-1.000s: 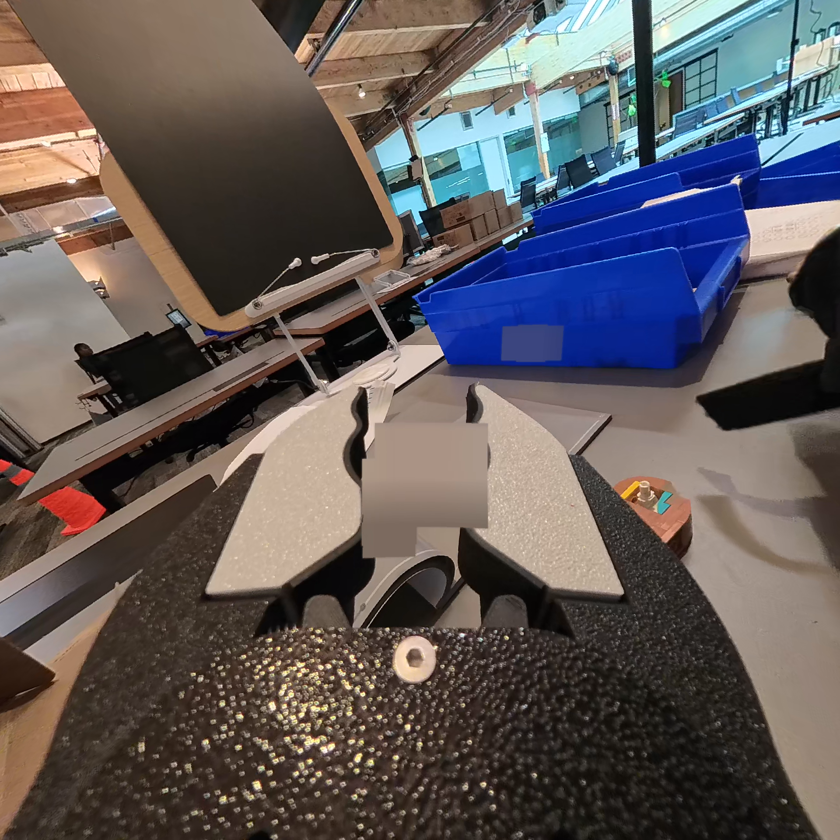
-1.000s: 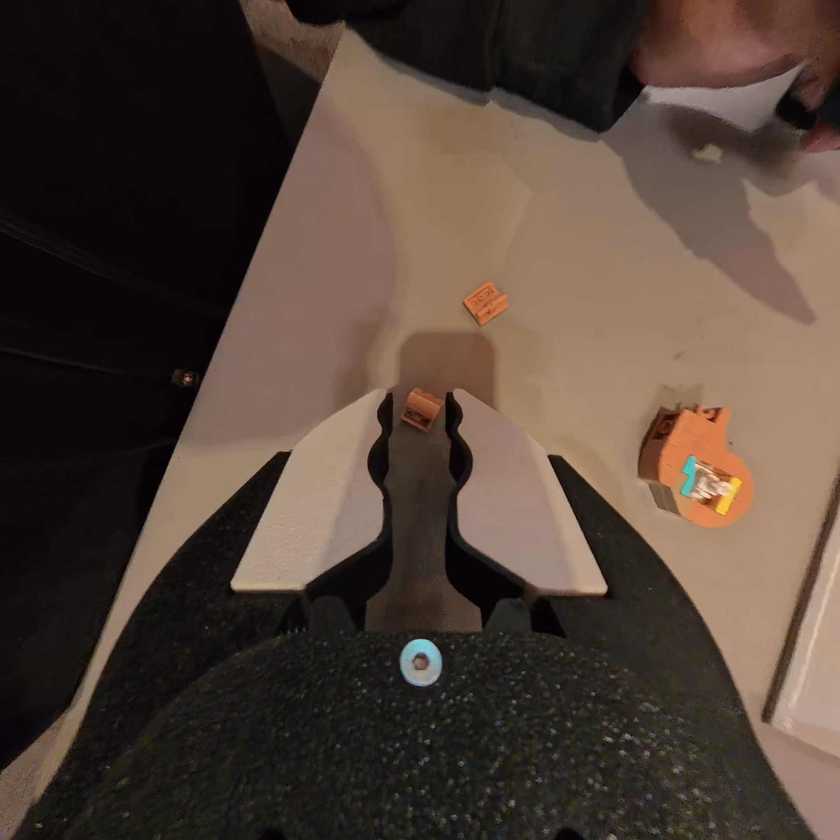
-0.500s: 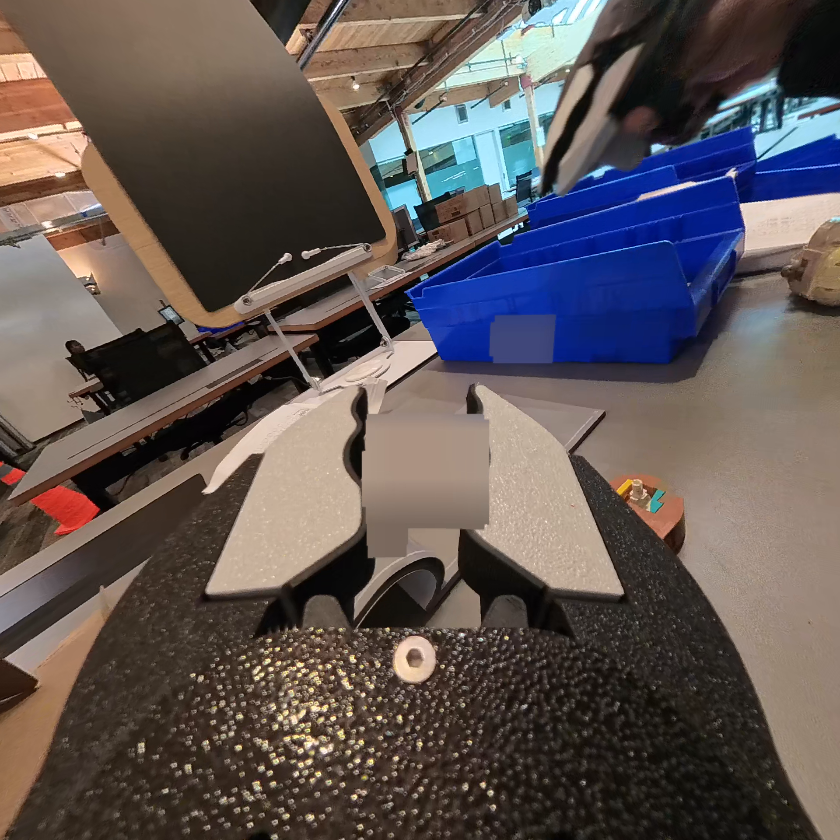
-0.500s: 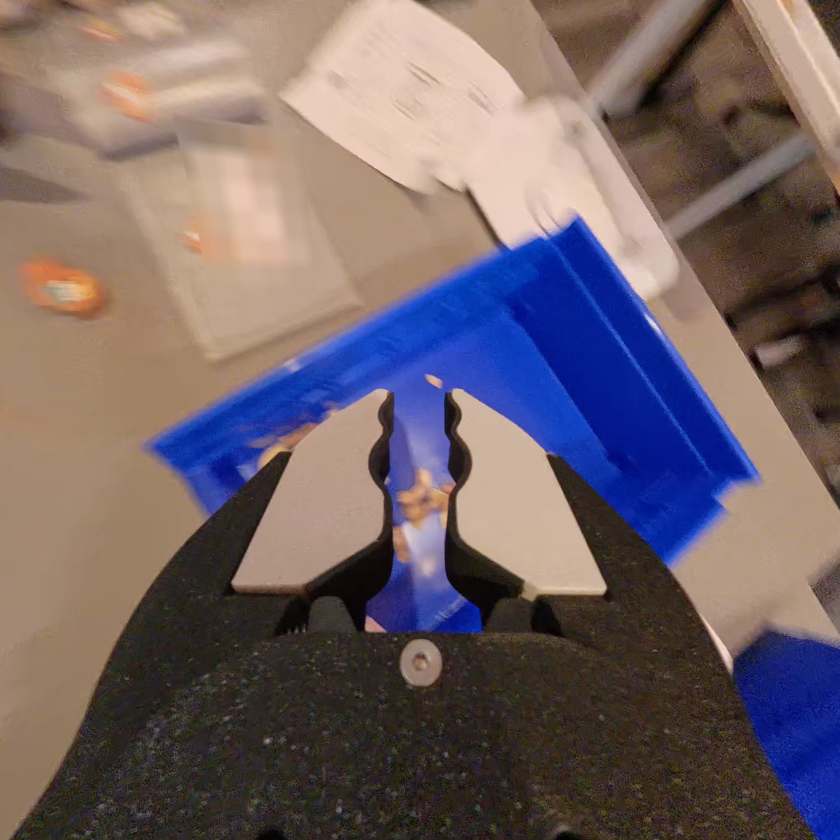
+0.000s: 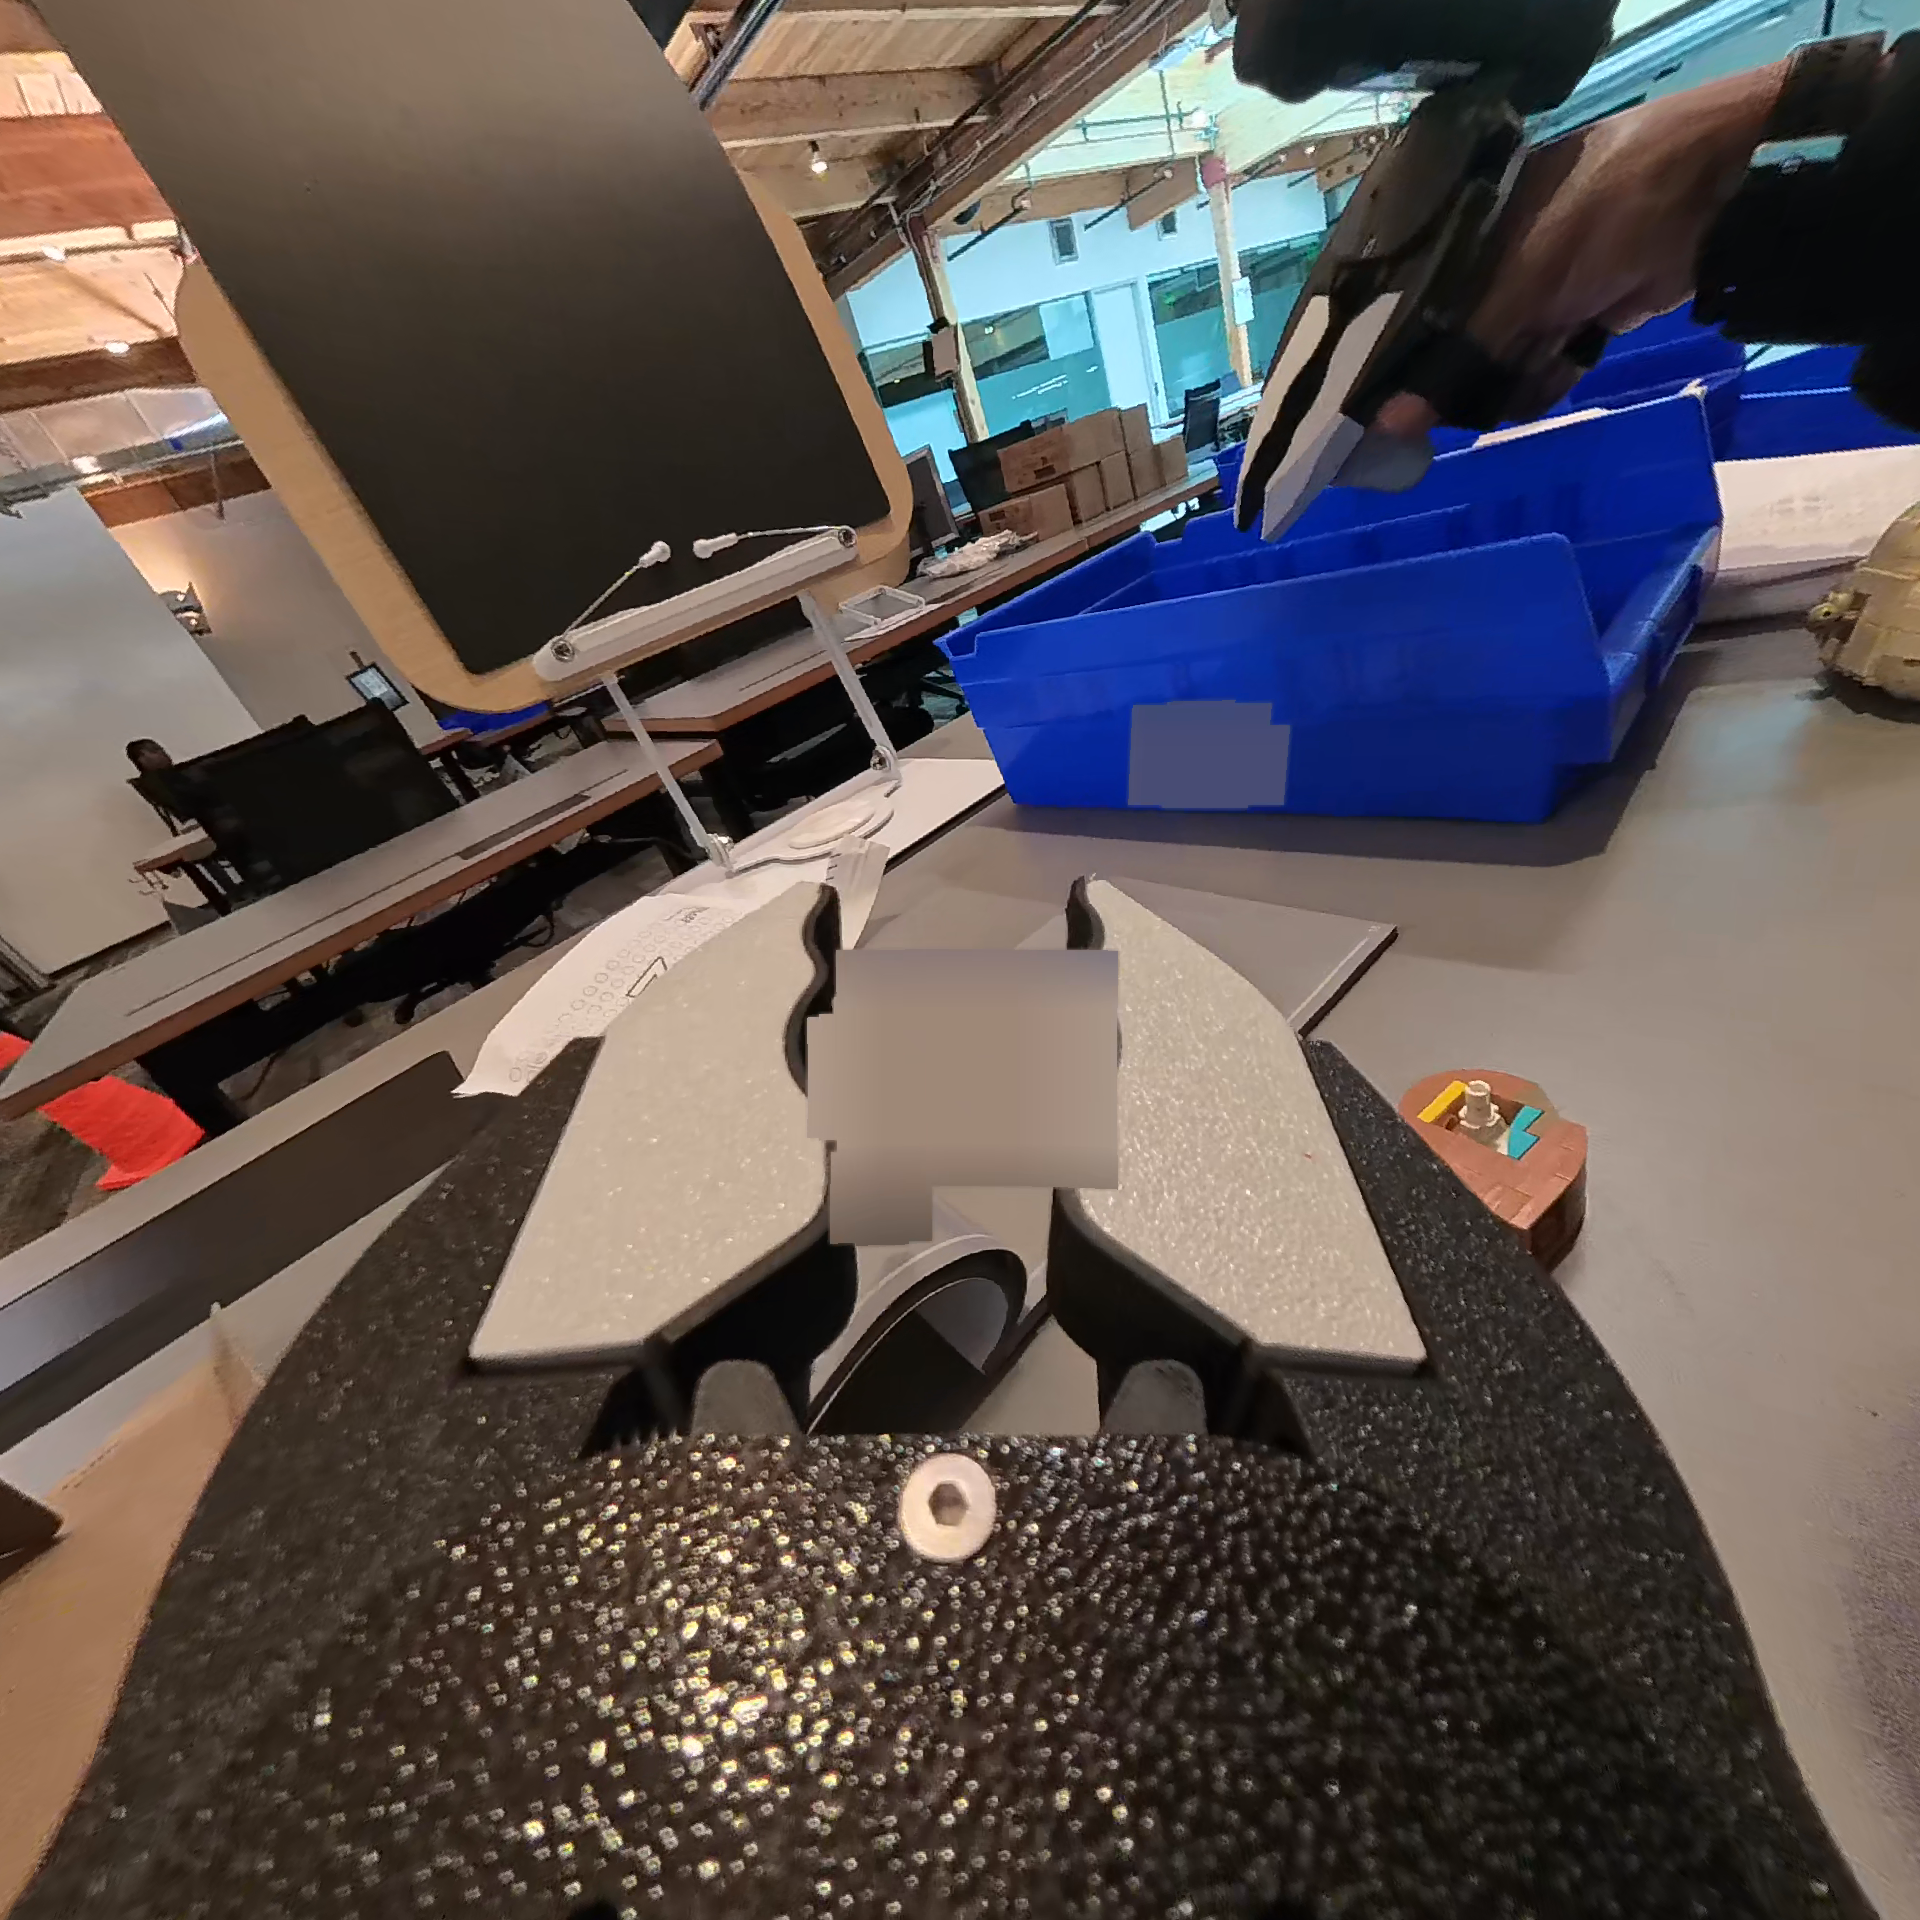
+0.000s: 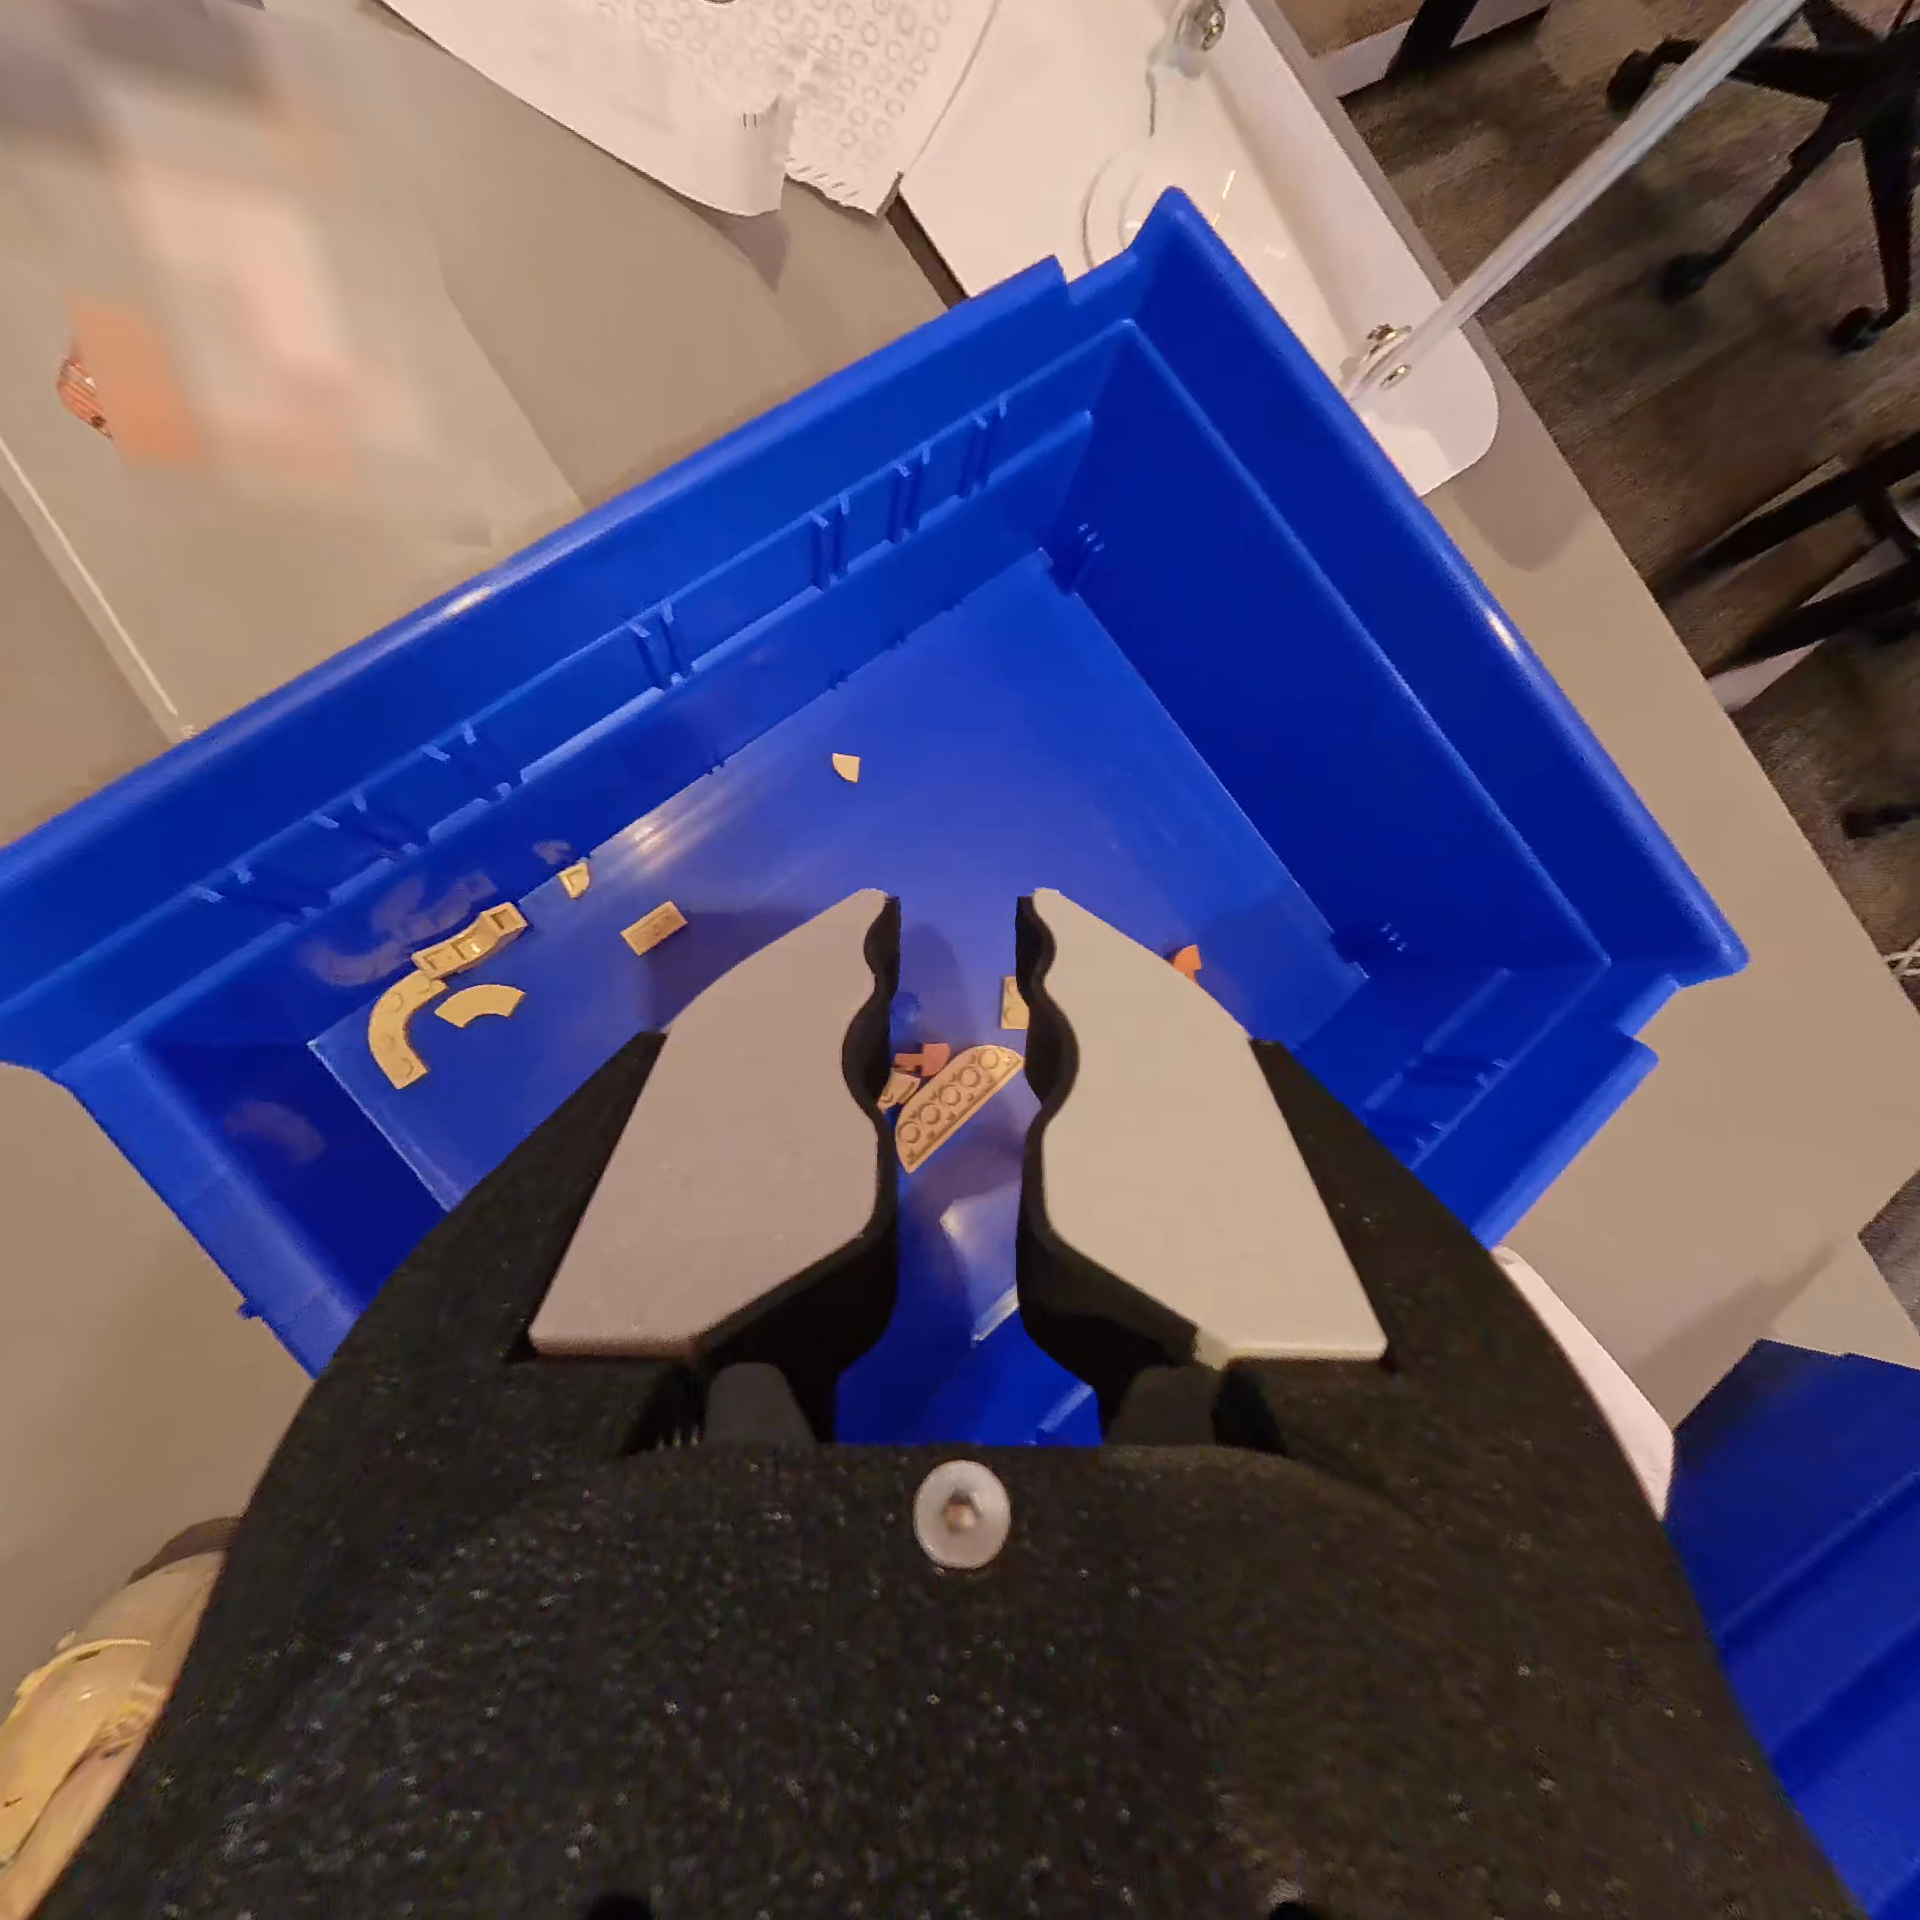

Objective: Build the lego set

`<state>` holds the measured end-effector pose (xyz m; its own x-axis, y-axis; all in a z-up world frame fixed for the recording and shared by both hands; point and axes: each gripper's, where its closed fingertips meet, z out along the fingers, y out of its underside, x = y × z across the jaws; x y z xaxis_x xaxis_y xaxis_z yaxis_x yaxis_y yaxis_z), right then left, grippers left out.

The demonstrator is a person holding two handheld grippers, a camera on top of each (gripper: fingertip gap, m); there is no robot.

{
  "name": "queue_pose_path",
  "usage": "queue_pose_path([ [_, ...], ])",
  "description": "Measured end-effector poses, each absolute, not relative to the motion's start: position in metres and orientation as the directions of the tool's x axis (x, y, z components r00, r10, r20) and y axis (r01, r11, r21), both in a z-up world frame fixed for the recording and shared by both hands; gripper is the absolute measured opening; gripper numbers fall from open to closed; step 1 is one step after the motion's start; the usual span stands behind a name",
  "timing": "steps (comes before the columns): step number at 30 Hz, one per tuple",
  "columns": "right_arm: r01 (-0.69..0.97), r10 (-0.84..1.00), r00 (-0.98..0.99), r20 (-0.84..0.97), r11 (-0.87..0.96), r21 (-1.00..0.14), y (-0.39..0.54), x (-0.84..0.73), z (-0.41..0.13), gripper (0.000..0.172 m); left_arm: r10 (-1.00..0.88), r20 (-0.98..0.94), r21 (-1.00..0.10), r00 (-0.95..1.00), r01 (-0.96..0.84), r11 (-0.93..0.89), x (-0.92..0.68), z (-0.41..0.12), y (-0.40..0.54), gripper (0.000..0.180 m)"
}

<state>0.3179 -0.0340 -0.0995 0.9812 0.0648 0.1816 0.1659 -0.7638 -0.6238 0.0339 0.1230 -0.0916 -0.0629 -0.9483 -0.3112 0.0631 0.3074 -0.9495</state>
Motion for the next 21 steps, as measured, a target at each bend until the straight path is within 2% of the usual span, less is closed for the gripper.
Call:
queue_pose_path([
  [10,0.122,0.090,0.993,0.082,-0.742,-0.659,-0.034,0.317,-0.108,0.020,-0.949,-0.304,-0.952,-0.084,0.064,0.299,0.033,-0.092,0.119,0.041],
  [21,0.153,0.114,0.988,0.102,-0.759,-0.633,-0.034,0.314,-0.115,0.020,-0.947,-0.307,-0.951,-0.093,0.064,0.302,0.032,-0.092,0.117,0.041],
])
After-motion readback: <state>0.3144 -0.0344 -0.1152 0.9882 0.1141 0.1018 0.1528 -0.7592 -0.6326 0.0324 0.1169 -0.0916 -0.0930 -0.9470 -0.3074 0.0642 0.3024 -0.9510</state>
